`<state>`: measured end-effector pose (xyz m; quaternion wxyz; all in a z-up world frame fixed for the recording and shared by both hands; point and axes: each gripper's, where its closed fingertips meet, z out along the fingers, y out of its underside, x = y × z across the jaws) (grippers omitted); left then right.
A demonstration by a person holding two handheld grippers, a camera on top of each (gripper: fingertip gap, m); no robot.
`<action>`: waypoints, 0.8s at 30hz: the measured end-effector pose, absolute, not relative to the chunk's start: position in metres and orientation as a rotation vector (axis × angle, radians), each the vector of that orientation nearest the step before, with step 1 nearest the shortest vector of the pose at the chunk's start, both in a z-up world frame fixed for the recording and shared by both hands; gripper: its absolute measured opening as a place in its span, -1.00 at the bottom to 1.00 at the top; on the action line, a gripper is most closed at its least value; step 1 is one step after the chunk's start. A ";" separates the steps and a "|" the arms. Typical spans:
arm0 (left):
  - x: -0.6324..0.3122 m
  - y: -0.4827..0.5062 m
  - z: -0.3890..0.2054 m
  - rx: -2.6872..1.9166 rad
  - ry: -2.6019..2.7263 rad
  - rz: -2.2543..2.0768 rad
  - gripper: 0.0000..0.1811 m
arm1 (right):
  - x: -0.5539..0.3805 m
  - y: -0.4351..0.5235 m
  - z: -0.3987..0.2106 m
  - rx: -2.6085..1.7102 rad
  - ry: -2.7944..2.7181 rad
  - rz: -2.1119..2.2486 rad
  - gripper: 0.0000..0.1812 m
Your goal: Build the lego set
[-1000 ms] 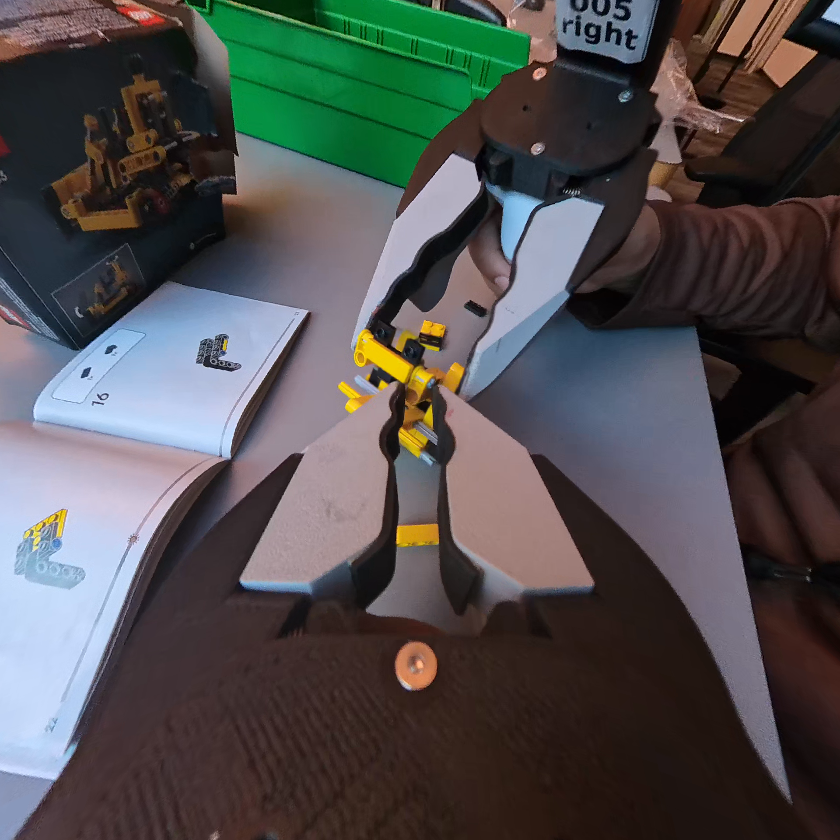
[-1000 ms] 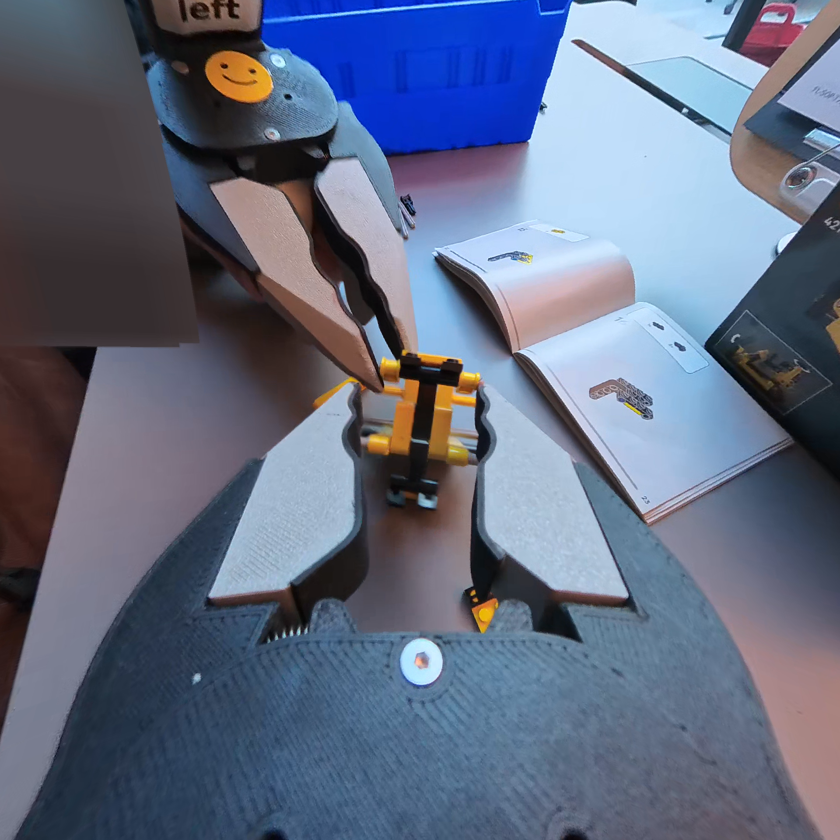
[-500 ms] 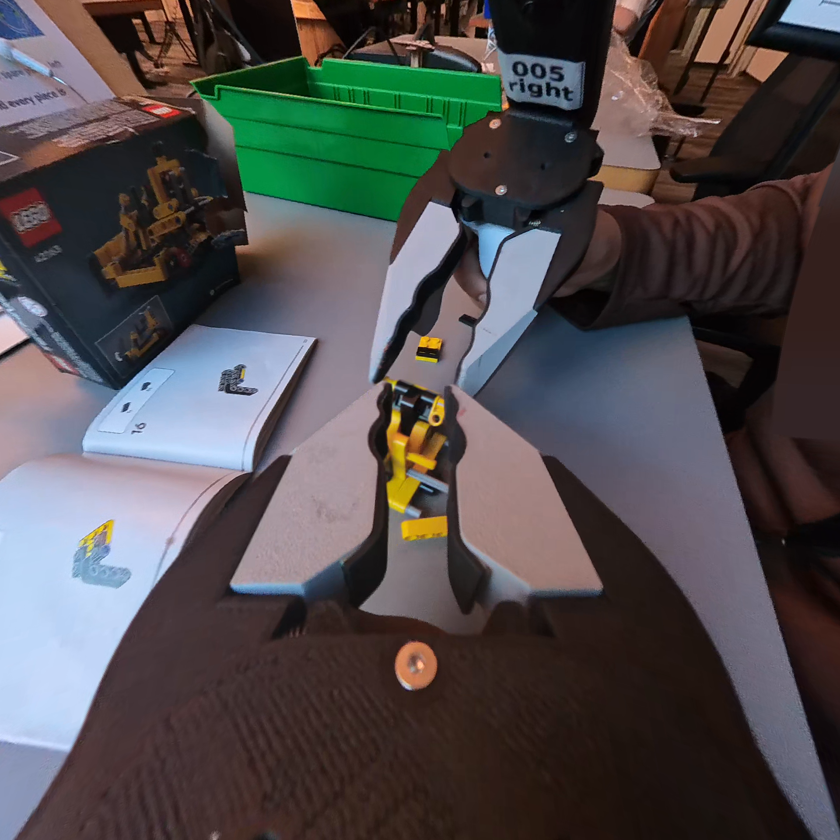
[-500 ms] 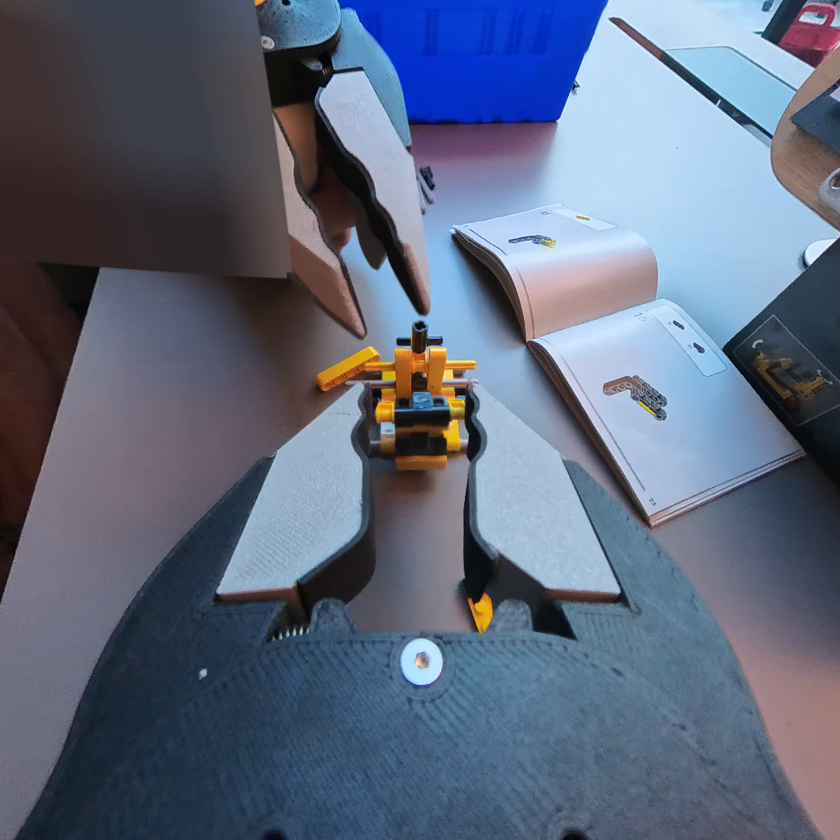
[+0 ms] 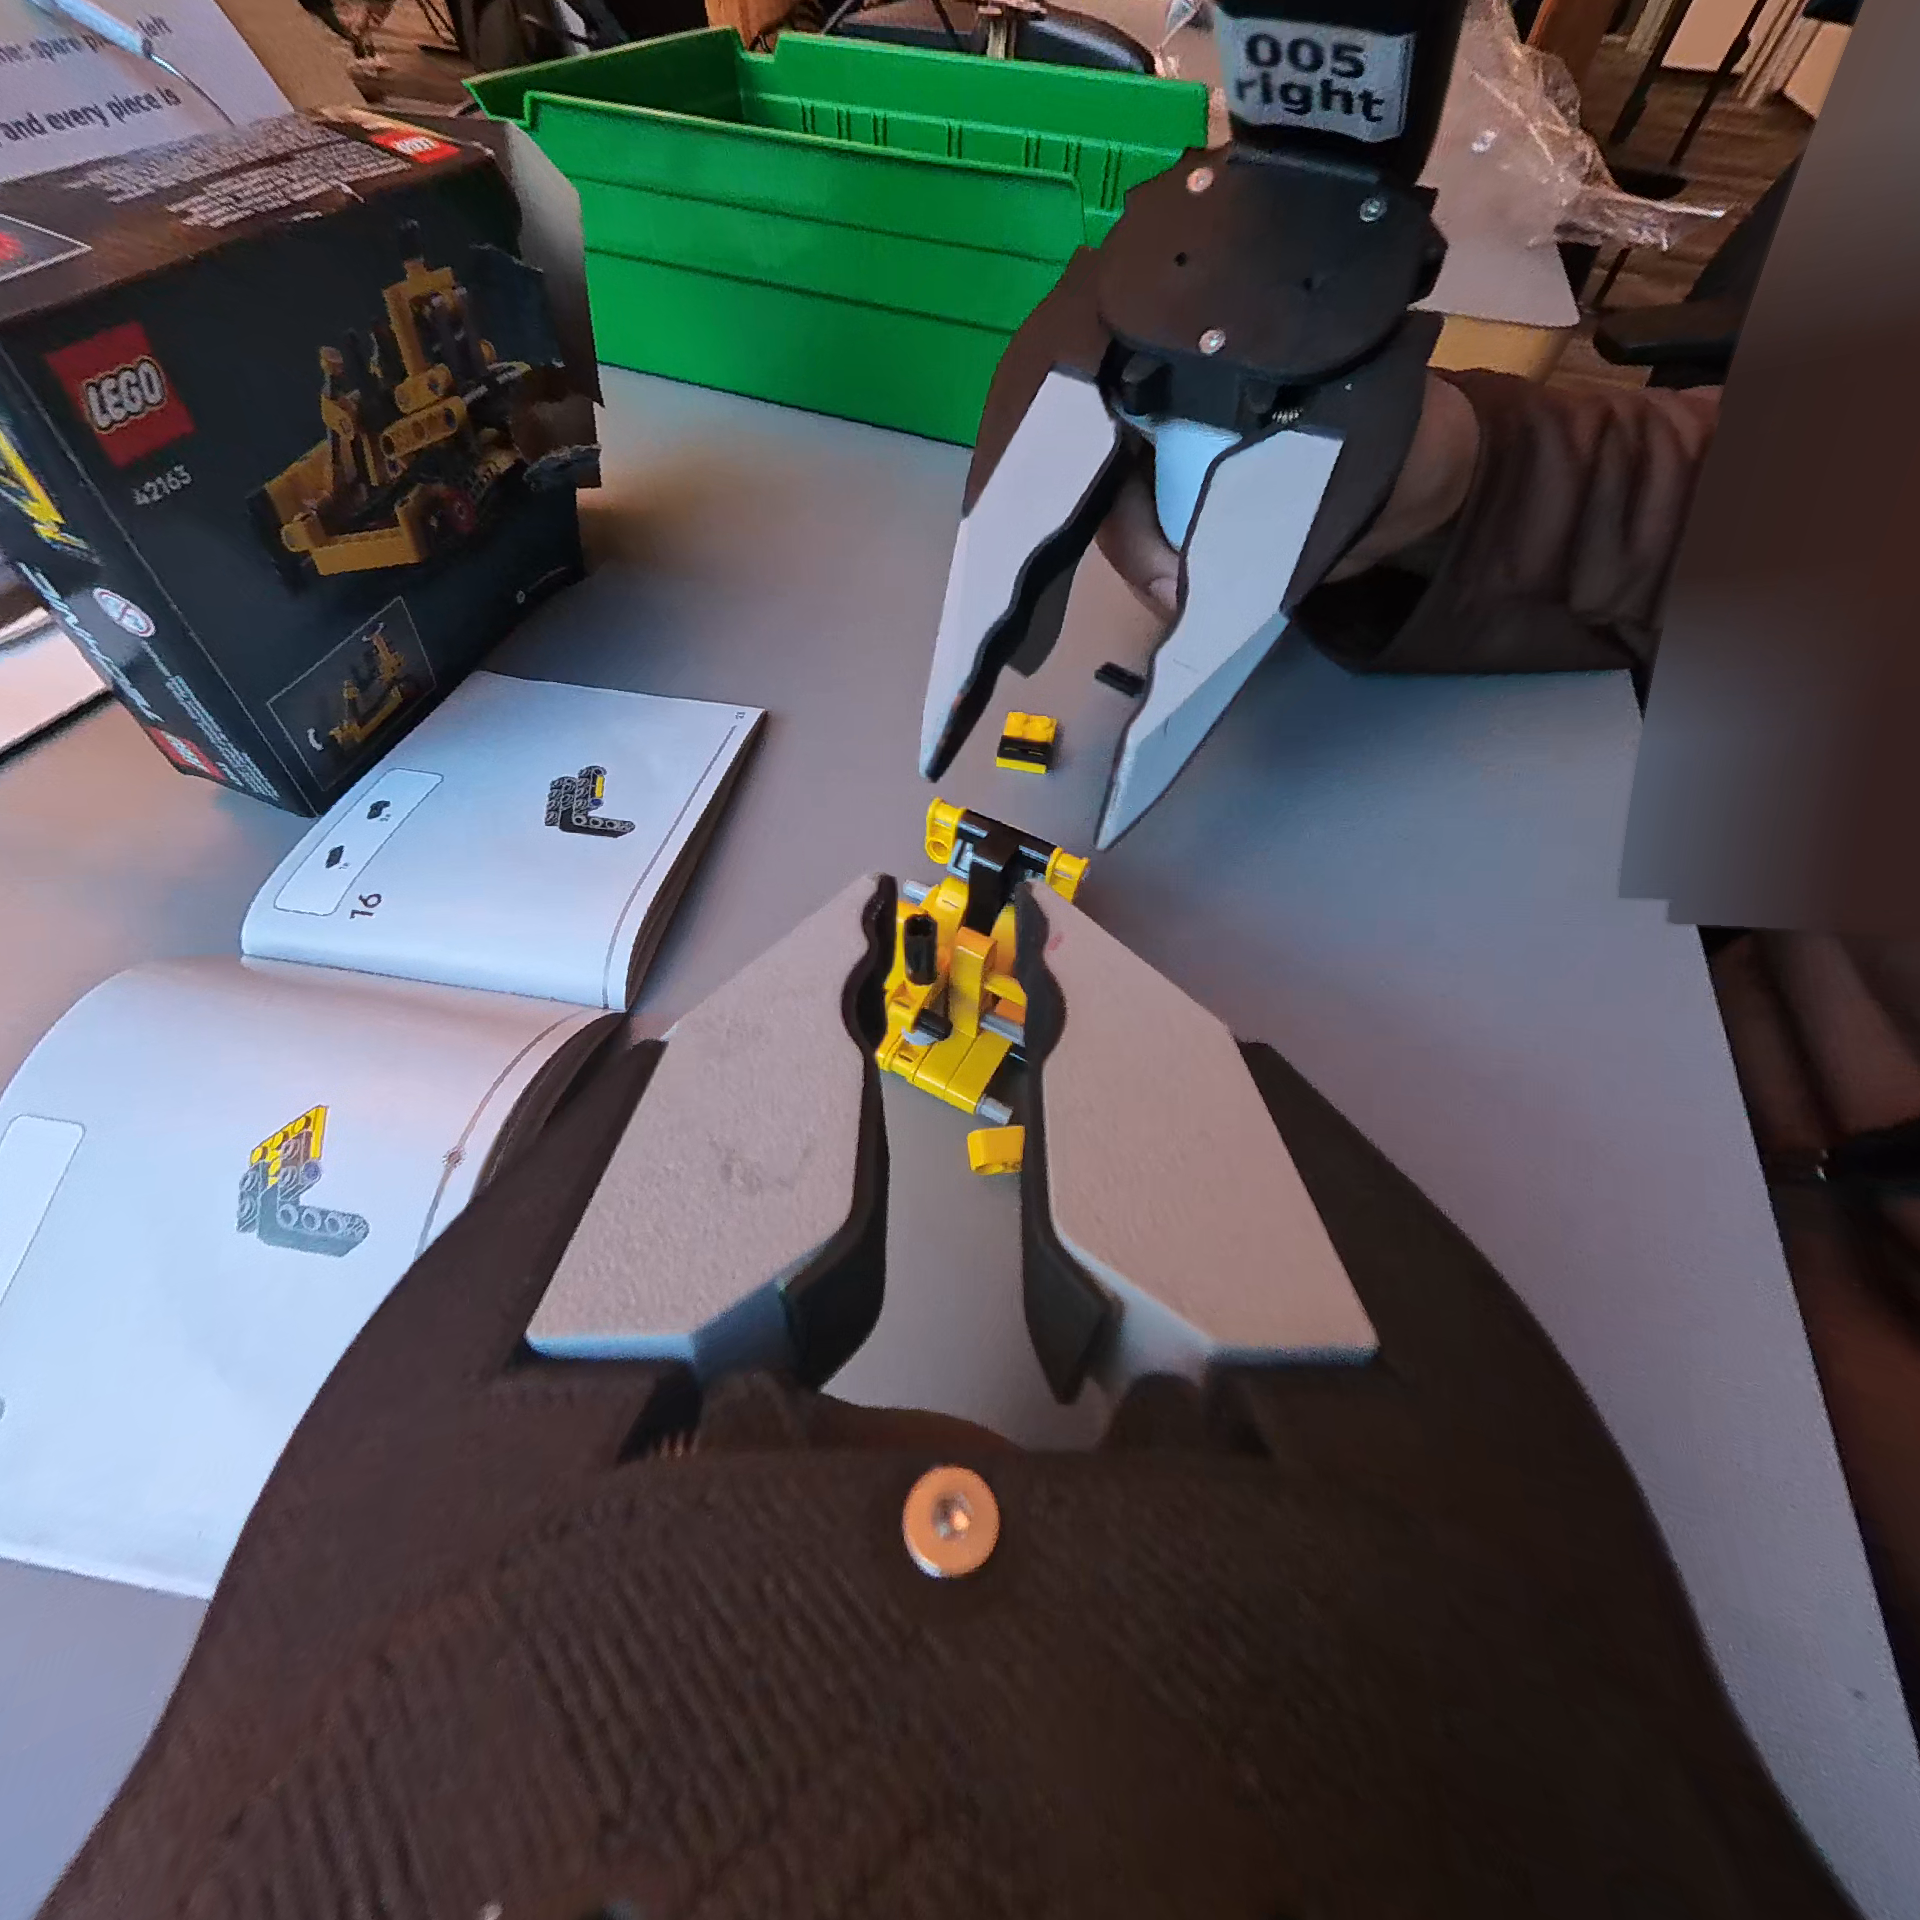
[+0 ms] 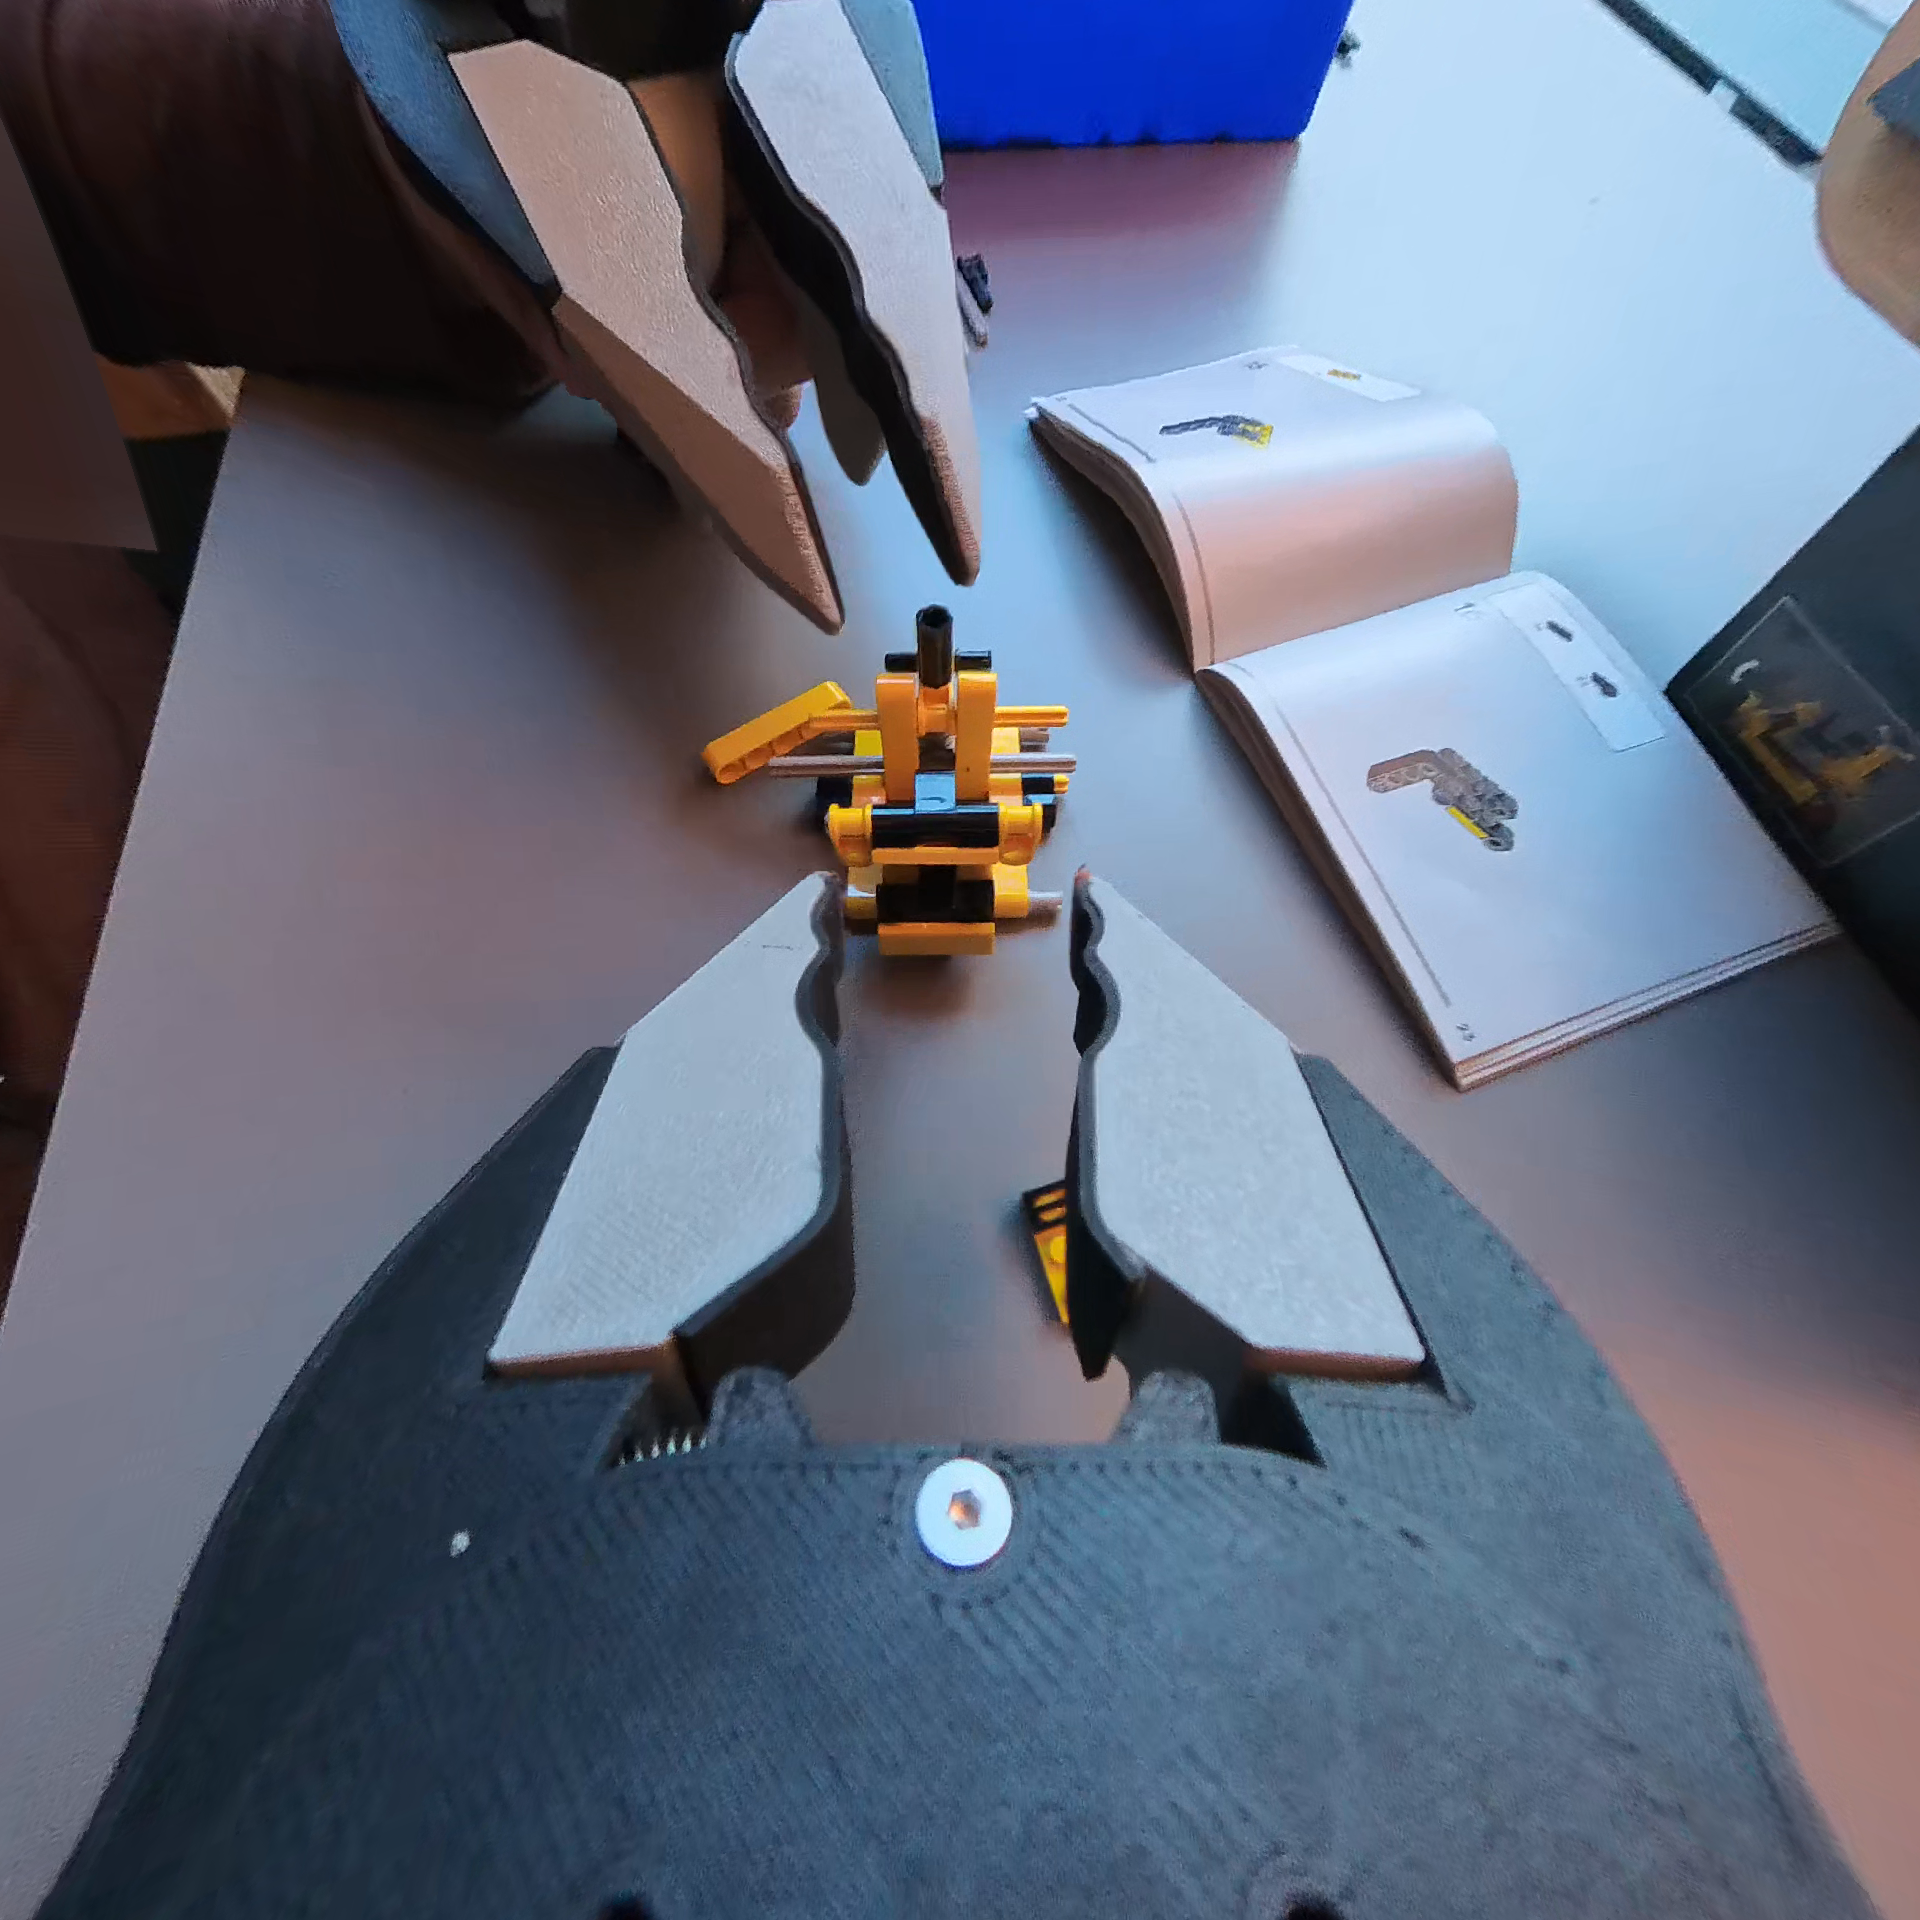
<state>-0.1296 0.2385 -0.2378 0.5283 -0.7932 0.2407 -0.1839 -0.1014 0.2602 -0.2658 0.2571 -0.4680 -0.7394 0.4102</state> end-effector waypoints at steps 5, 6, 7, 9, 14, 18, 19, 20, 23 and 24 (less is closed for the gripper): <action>-0.119 0.238 -0.243 -1.916 0.627 -0.432 -0.79 | -0.101 0.253 -0.276 -1.254 -2.065 1.067 -0.62; -0.116 0.238 -0.245 -1.923 0.643 -0.419 -0.79 | -0.101 0.251 -0.276 -1.248 -2.070 1.067 -0.64; -0.113 0.238 -0.247 -1.929 0.661 -0.402 -0.80 | -0.101 0.250 -0.275 -1.243 -2.072 1.072 -0.66; -0.107 0.238 -0.250 -1.938 0.703 -0.367 -0.82 | -0.101 0.248 -0.272 -1.234 -2.064 1.098 -0.68; -0.101 0.239 -0.259 -1.972 0.760 -0.298 -0.76 | -0.101 0.248 -0.263 -1.255 -2.024 1.188 -0.70; -0.095 0.240 -0.261 -1.985 0.751 -0.303 -0.69 | -0.103 0.253 -0.263 -1.271 -2.007 1.182 -0.70; -0.095 0.240 -0.261 -1.988 0.747 -0.300 -0.69 | -0.103 0.253 -0.263 -1.272 -2.003 1.183 -0.70; -0.096 0.241 -0.262 -1.994 0.743 -0.292 -0.69 | -0.103 0.254 -0.262 -1.272 -1.996 1.188 -0.70; -0.097 0.241 -0.262 -1.995 0.736 -0.287 -0.71 | -0.103 0.253 -0.258 -1.264 -1.982 1.217 -0.74; -0.097 0.241 -0.262 -1.995 0.737 -0.288 -0.71 | -0.103 0.253 -0.257 -1.264 -1.977 1.229 -0.75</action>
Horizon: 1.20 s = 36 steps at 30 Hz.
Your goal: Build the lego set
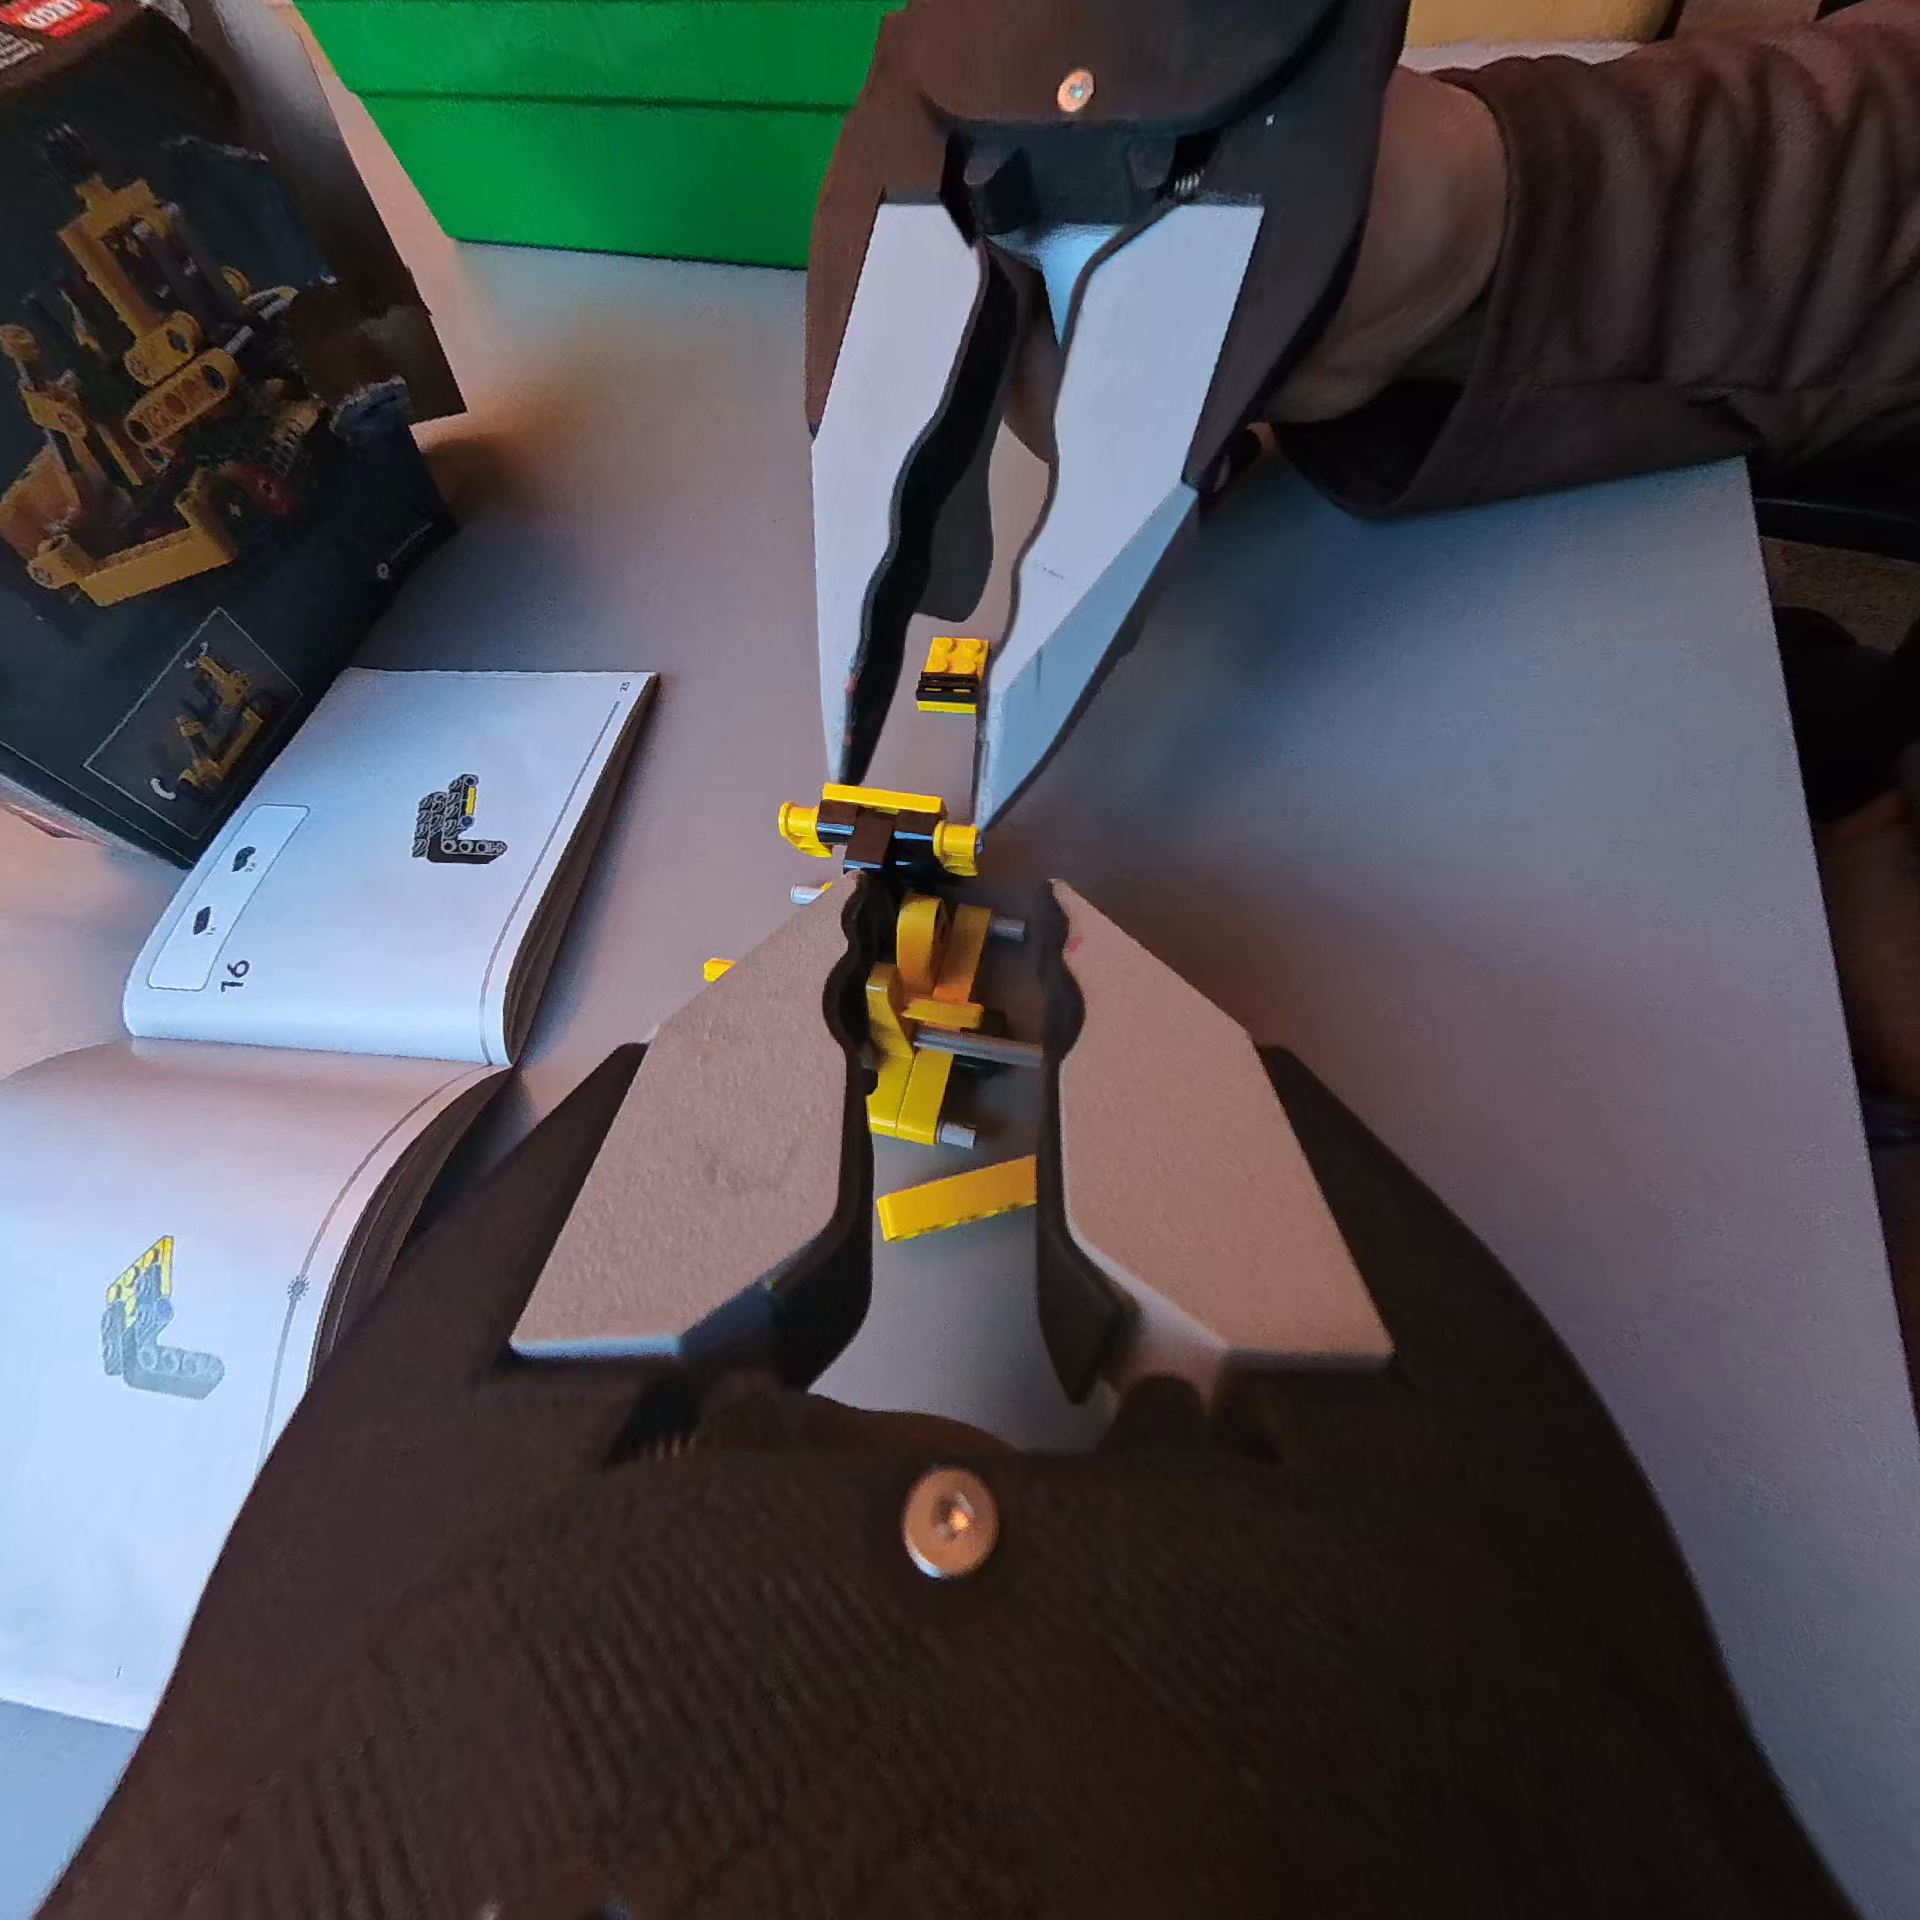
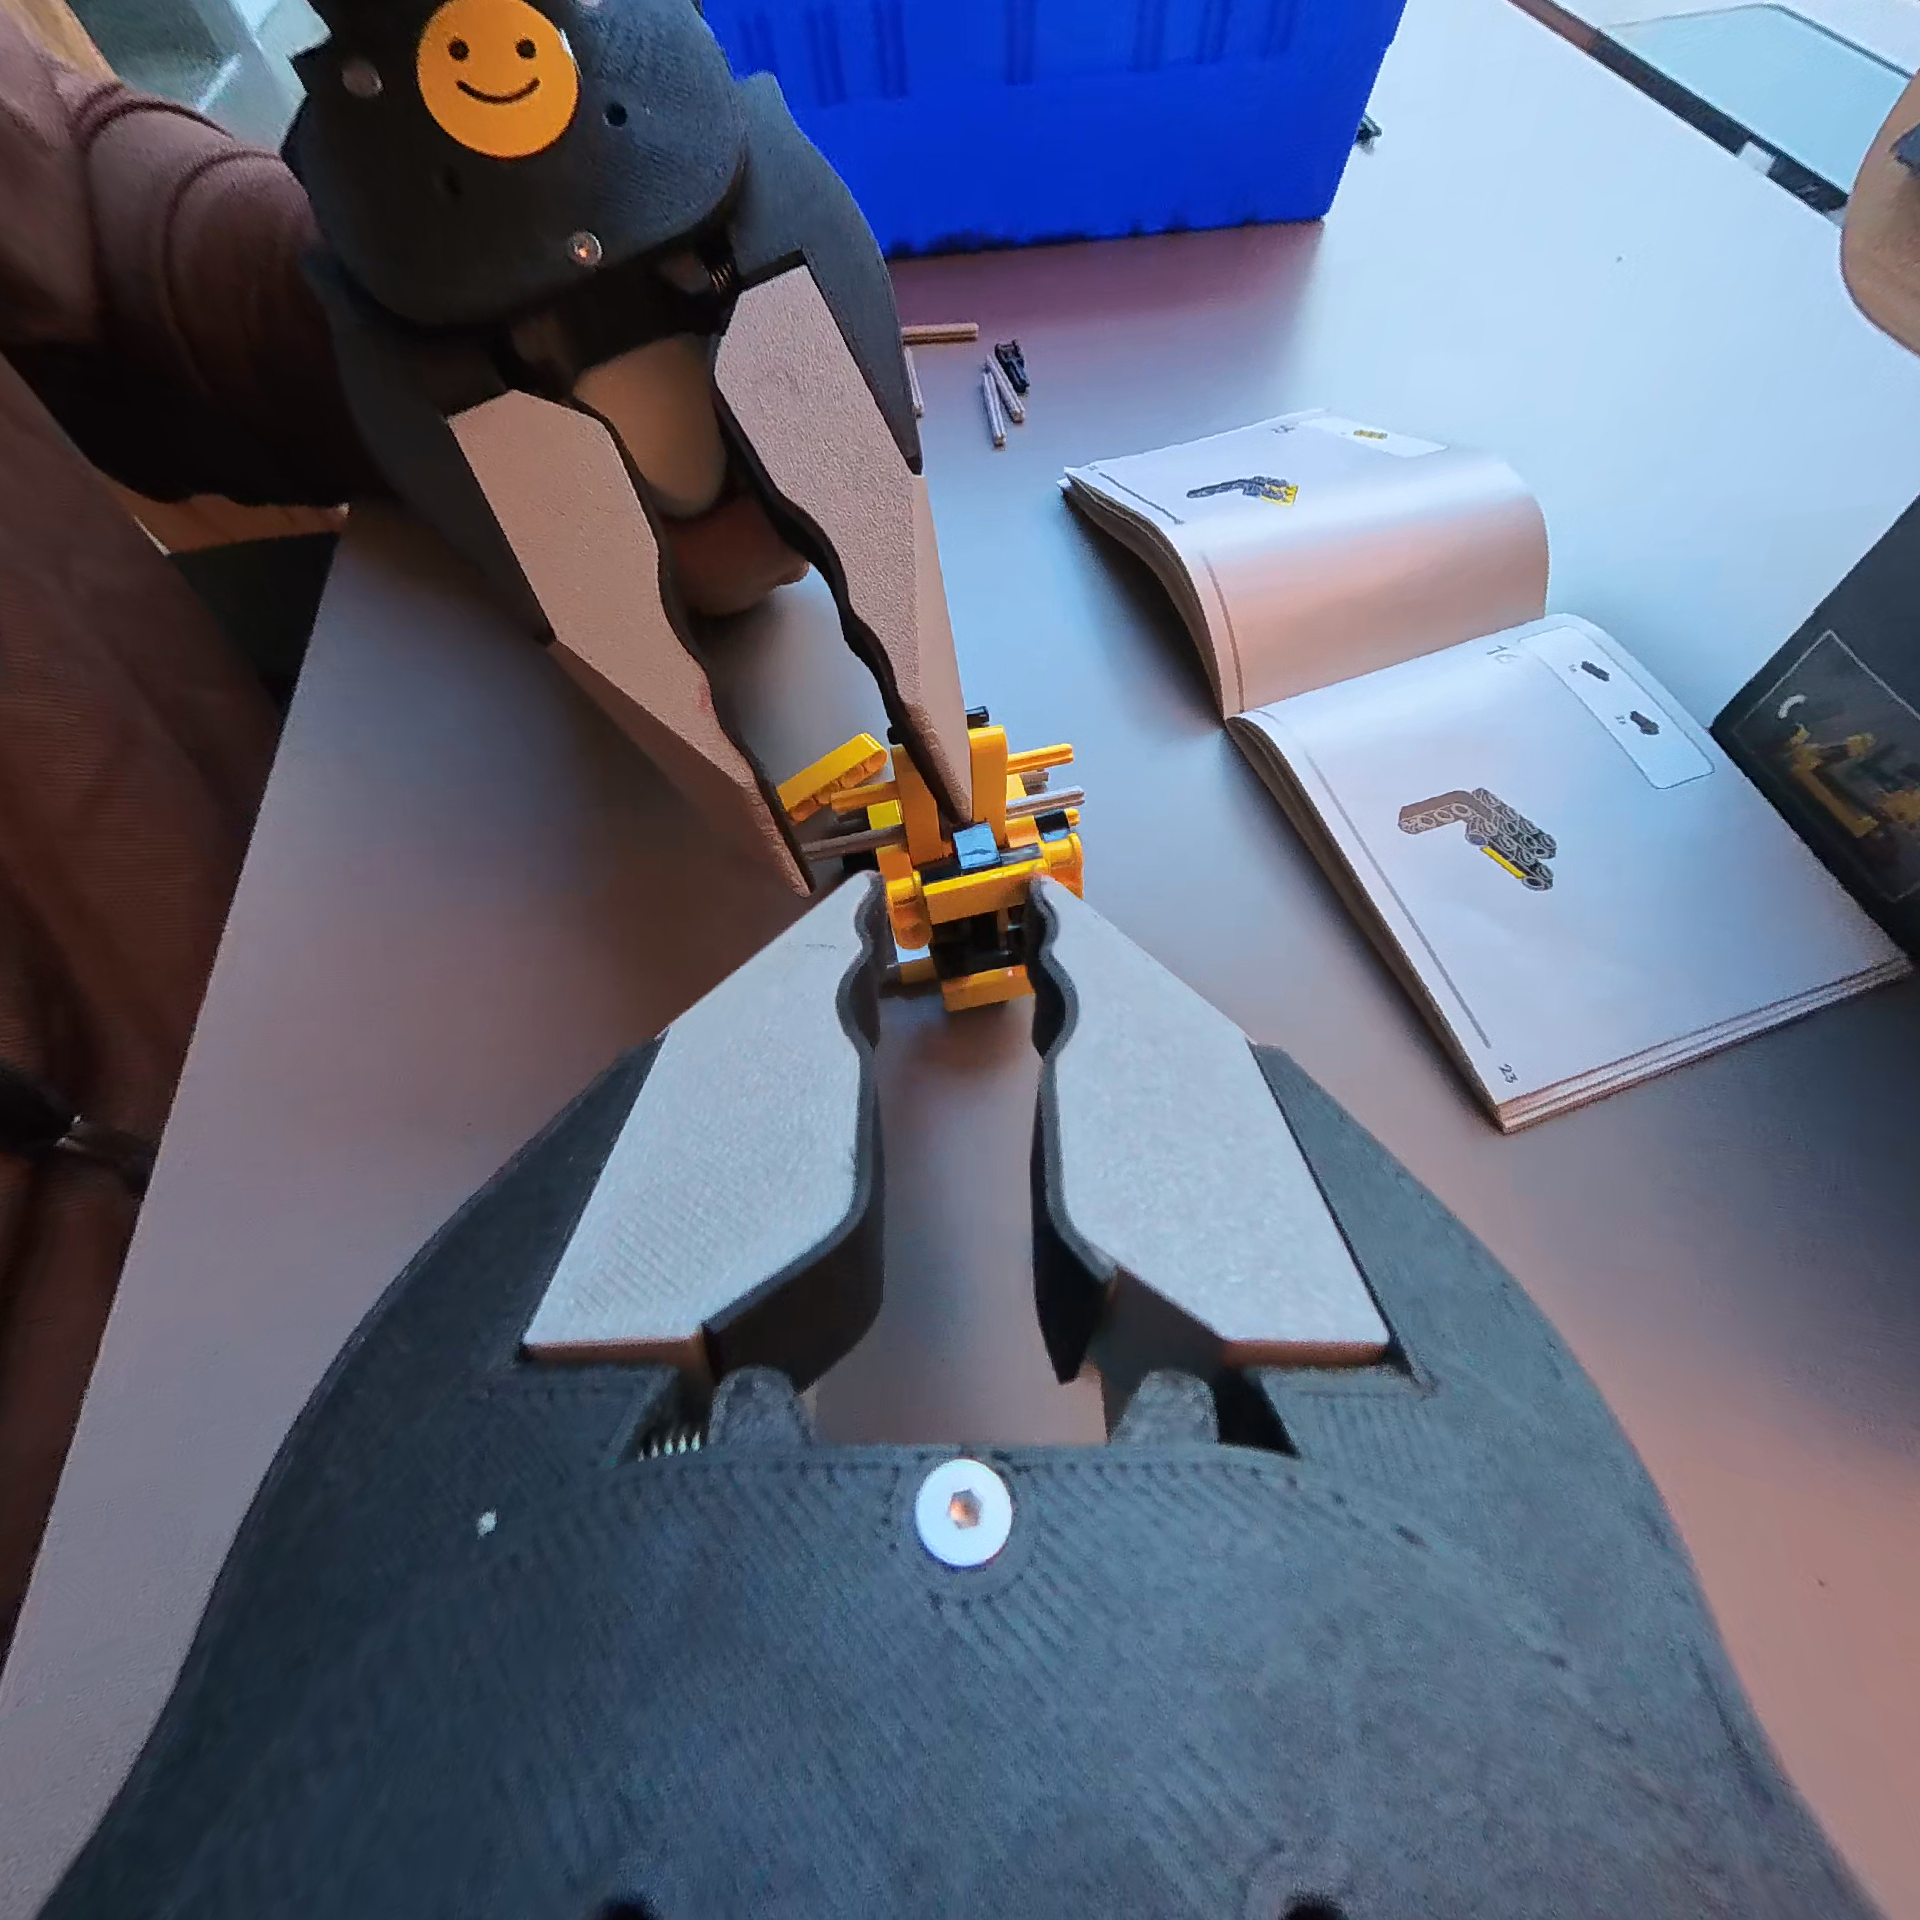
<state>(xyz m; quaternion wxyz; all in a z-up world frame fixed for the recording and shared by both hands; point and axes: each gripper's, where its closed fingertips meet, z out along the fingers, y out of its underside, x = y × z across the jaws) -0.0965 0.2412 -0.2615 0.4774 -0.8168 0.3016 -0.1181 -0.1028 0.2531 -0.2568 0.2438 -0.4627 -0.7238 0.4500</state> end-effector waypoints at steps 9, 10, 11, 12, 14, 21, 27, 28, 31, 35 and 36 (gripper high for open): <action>-0.096 0.242 -0.261 -1.999 0.724 -0.313 -0.70 | -0.104 0.251 -0.254 -1.256 -1.963 1.261 -0.69; -0.096 0.242 -0.261 -2.000 0.725 -0.316 -0.69 | -0.104 0.251 -0.253 -1.253 -1.961 1.264 -0.69; -0.096 0.241 -0.261 -1.999 0.726 -0.316 -0.68 | -0.104 0.250 -0.253 -1.249 -1.960 1.267 -0.68; -0.096 0.241 -0.261 -1.999 0.728 -0.312 -0.68 | -0.104 0.249 -0.252 -1.244 -1.959 1.270 -0.67; -0.096 0.241 -0.262 -1.998 0.731 -0.306 -0.67 | -0.104 0.247 -0.251 -1.229 -1.959 1.272 -0.66; -0.096 0.241 -0.261 -2.000 0.717 -0.325 -0.69 | -0.107 0.240 -0.250 -1.182 -1.970 1.266 -0.63; -0.097 0.240 -0.261 -2.001 0.712 -0.314 -0.70 | -0.108 0.238 -0.250 -1.162 -1.978 1.249 -0.65; -0.097 0.240 -0.261 -2.000 0.713 -0.312 -0.70 | -0.108 0.238 -0.250 -1.163 -1.977 1.253 -0.65; -0.097 0.240 -0.261 -2.000 0.709 -0.318 -0.71 | -0.108 0.238 -0.250 -1.171 -1.972 1.273 -0.65; -0.097 0.240 -0.260 -2.002 0.707 -0.335 -0.70 | -0.108 0.237 -0.250 -1.173 -1.971 1.280 -0.65; -0.097 0.240 -0.260 -2.002 0.706 -0.338 -0.70 | -0.108 0.237 -0.250 -1.174 -1.970 1.282 -0.65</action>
